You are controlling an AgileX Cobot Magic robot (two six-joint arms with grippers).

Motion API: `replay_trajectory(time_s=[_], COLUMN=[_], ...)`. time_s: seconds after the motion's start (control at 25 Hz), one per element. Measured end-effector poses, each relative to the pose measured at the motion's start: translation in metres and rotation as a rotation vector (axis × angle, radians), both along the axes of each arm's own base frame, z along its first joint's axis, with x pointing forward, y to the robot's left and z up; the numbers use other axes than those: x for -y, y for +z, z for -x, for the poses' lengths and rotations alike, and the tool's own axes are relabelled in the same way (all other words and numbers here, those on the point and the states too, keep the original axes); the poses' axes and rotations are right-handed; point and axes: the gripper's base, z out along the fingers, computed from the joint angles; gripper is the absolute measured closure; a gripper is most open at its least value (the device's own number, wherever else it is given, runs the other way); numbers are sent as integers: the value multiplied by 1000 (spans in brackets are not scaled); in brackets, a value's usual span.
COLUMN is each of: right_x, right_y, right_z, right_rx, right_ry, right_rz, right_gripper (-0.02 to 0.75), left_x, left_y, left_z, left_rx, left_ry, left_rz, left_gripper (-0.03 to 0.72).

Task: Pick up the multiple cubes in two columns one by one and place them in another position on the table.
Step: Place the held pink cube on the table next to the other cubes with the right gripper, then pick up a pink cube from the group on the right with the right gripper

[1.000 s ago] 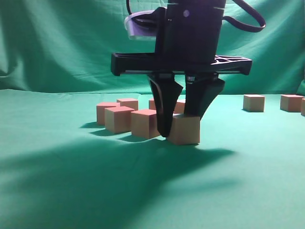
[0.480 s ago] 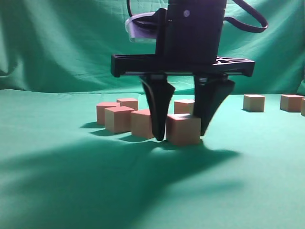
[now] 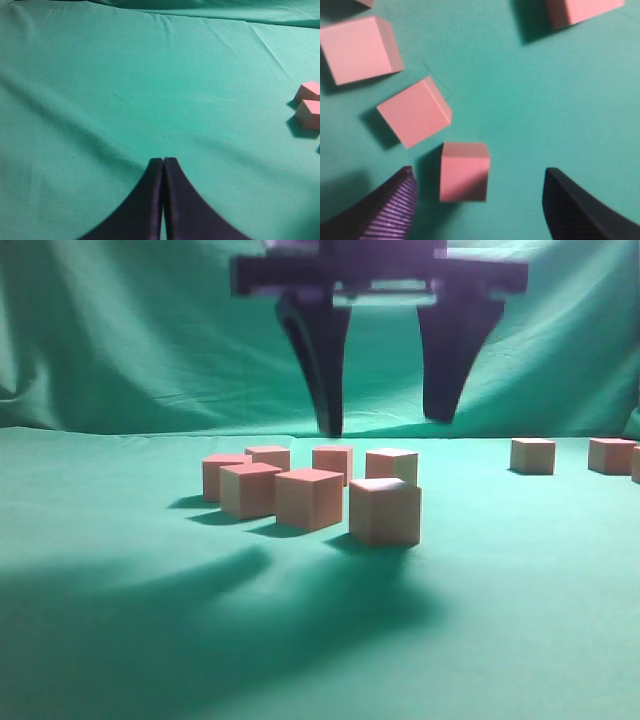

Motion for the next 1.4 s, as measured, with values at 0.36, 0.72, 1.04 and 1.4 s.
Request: replay_trajectory(time_s=[0.36,0.72,1.04,1.4], right_x=[17,125,229,244], right_y=[82,118,82,9], right_z=[-16,-67,-97,-131], right_rx=[267,377,208,91], right_ry=[52,-263,-565,-459], right_rz=[71,126,40,-110], right_gripper=[221,221,221,221], left_x=[0,0,0,0], left_y=[0,0,0,0], left_z=[0,0,0,0], left_rx=[0,0,0,0], left_ry=[0,0,0,0], left_rz=[0,0,0,0], left_gripper=[688,688,688,688])
